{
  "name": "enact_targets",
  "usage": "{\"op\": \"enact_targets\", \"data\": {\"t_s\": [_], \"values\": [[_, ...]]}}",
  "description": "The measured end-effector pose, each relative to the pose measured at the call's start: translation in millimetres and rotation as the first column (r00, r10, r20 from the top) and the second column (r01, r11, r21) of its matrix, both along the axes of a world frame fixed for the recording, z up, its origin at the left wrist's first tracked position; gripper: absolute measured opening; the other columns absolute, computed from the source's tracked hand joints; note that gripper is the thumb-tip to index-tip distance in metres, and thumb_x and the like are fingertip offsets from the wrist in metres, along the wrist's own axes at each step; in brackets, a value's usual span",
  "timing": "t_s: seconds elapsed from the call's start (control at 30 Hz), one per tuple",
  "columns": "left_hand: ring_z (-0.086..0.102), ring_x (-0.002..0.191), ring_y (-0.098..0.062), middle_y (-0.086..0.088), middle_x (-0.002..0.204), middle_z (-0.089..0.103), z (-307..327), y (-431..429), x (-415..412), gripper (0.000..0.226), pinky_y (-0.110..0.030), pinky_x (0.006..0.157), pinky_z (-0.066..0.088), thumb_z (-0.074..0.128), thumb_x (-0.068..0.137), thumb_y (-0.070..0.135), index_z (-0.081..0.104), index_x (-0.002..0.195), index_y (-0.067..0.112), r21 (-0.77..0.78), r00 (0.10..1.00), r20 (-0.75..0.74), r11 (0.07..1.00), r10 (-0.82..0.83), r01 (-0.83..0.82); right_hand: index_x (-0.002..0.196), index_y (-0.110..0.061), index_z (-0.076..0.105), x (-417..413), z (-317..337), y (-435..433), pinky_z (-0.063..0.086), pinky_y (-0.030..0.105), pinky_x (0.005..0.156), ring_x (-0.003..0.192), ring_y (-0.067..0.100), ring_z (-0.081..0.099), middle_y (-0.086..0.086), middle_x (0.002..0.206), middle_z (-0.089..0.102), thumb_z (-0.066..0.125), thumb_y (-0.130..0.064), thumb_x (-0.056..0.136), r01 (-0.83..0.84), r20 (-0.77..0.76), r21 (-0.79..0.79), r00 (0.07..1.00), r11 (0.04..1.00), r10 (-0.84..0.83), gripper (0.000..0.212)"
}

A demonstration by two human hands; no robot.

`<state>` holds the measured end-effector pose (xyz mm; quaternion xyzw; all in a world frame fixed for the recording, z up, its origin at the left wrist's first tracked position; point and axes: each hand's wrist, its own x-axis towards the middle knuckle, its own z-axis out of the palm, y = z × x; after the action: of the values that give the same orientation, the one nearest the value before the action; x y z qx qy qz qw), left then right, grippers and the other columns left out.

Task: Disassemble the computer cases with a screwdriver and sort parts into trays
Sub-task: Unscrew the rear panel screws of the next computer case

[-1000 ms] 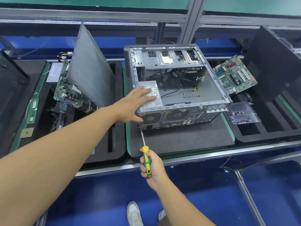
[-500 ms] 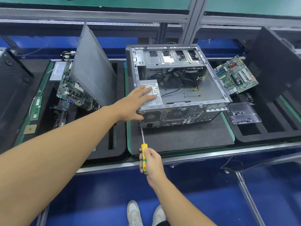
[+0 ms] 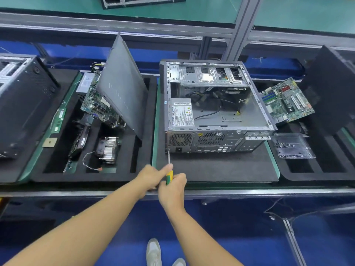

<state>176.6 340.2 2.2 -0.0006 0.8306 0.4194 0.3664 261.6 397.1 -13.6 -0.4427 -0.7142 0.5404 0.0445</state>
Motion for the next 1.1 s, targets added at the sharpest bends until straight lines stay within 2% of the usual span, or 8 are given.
{"op": "enact_targets", "data": {"t_s": [0.07,0.2,0.33,0.43,0.53,0.83,1.0,1.1], "values": [[0.066,0.07,-0.017,0.0,0.062,0.069,-5,4,6,0.047,-0.024,0.057,0.047,0.078,0.077,0.055,0.07,0.067,0.01,0.052,0.979,0.203,0.998,0.037,-0.048,0.1,-0.012,0.037,5,2,-2,0.046,0.035,0.067,0.086,0.02,0.053,0.004,0.109,0.04,0.054,-0.011,0.091,-0.114,-0.027,0.047,0.993,0.992,0.115,0.019],[0.067,0.072,-0.02,-0.006,0.074,0.072,-8,9,-3,0.042,-0.03,0.066,0.056,0.088,0.072,0.04,0.077,0.084,0.001,0.025,0.981,0.175,0.996,0.078,-0.083,0.109,-0.013,0.036,11,-7,-3,0.043,0.024,0.078,0.097,0.014,0.046,0.001,0.113,0.031,0.048,0.001,0.086,-0.265,-0.042,0.089,0.962,0.96,0.269,0.029],[0.065,0.063,-0.017,-0.01,0.074,0.071,-5,7,-8,0.036,-0.024,0.054,0.053,0.086,0.076,0.03,0.076,0.087,-0.002,-0.015,0.986,0.145,0.997,0.078,-0.076,0.114,-0.018,0.043,14,-11,4,0.048,0.02,0.068,0.097,0.014,0.058,0.007,0.121,0.051,0.059,-0.013,0.091,-0.094,-0.13,-0.285,0.99,0.954,0.059,0.028],[0.067,0.067,-0.021,-0.014,0.079,0.071,-8,8,-4,0.034,-0.032,0.067,0.059,0.078,0.087,0.025,0.071,0.096,-0.007,0.08,0.965,0.249,0.991,0.084,-0.107,0.119,-0.014,0.054,30,-11,9,0.056,0.037,0.065,0.084,0.027,0.067,0.017,0.108,0.065,0.053,-0.038,0.1,0.074,-0.031,-0.759,0.988,0.647,-0.149,0.031],[0.064,0.073,-0.022,-0.014,0.082,0.066,-13,7,1,0.03,-0.039,0.078,0.059,0.063,0.097,0.021,0.068,0.105,-0.007,0.236,0.93,0.364,0.96,0.056,-0.15,0.117,0.0,0.06,47,-14,16,0.052,0.033,0.052,0.059,0.025,0.062,0.018,0.078,0.066,0.042,-0.039,0.106,0.072,-0.035,-0.905,0.97,0.42,-0.242,0.045],[0.071,0.068,-0.021,-0.013,0.08,0.073,-13,18,10,0.034,-0.032,0.061,0.059,0.086,0.077,0.02,0.071,0.095,-0.005,0.185,0.956,0.286,0.976,0.059,-0.116,0.1,-0.008,0.043,38,-10,1,0.047,0.033,0.06,0.054,0.015,0.048,0.013,0.088,0.056,0.064,-0.01,0.094,0.199,-0.082,-0.545,0.954,0.814,-0.288,0.022],[0.072,0.079,-0.026,-0.017,0.085,0.072,-13,11,3,0.018,-0.038,0.075,0.059,0.069,0.088,-0.004,0.066,0.105,-0.01,0.303,0.874,0.483,0.925,0.058,-0.229,0.12,-0.004,0.06,45,0,-2,0.044,0.031,0.049,0.059,0.019,0.05,0.012,0.074,0.056,0.052,-0.041,0.102,0.206,-0.029,-0.867,0.888,0.453,-0.459,0.042],[0.07,0.091,-0.026,-0.018,0.101,0.072,-12,8,-2,0.014,-0.041,0.089,0.053,0.052,0.097,-0.007,0.065,0.101,-0.005,0.356,0.839,0.543,0.912,-0.023,-0.205,0.117,0.0,0.058,45,-3,-2,0.044,0.029,0.046,0.056,0.019,0.051,0.012,0.071,0.056,0.042,-0.037,0.107,0.262,0.003,-0.859,0.862,0.44,-0.507,0.042]]}}
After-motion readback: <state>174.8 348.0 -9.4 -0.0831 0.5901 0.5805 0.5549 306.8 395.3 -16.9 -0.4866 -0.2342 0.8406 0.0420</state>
